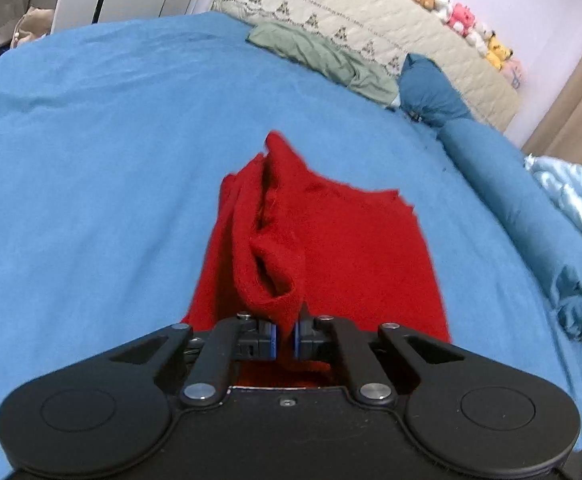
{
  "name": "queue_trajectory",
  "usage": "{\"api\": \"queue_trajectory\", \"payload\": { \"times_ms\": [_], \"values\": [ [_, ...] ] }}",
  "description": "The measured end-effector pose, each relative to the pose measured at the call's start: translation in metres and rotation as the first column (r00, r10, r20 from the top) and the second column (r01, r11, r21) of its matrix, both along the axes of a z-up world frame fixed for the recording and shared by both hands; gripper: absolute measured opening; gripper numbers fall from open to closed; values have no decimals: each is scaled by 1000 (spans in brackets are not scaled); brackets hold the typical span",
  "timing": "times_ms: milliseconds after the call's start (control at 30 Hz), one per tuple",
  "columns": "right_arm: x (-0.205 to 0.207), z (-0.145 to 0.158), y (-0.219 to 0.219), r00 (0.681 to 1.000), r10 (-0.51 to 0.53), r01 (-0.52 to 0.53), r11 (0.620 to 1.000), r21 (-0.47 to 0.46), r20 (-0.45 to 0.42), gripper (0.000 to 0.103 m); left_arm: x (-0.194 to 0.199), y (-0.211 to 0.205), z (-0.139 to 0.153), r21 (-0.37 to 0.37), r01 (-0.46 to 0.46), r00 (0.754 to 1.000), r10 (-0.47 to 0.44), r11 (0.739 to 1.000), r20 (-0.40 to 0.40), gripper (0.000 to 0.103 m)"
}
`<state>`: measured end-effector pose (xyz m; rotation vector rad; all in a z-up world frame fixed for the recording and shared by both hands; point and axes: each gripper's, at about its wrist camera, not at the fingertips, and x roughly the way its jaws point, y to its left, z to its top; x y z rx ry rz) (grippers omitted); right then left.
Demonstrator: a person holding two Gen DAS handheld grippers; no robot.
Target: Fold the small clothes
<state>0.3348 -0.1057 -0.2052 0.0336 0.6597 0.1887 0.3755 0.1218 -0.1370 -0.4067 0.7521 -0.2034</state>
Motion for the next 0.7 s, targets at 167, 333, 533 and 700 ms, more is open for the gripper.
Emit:
{"api": "queue_trajectory", "payload": {
  "times_ms": [167, 333, 533, 700],
  "values": [
    [5, -3, 15, 998, -56, 57, 998, -39, 24, 83, 2, 3, 25, -49, 4, 999, -2, 999, 52, 6],
    [9, -9, 11, 984, -176, 176, 984, -16, 38, 67, 3, 3, 35, -58, 2, 998, 2, 998, 70, 5],
    [-7, 15, -11, 973, -198, 198, 980, 11, 119, 35, -14, 12, 9, -22, -1, 1000, 1, 1000, 24, 6],
    [-2, -10, -14, 993, -105, 108, 993, -56, 45, 35, -20, 11, -36, 68, -4, 999, 6, 998, -37, 13]
  ]
}}
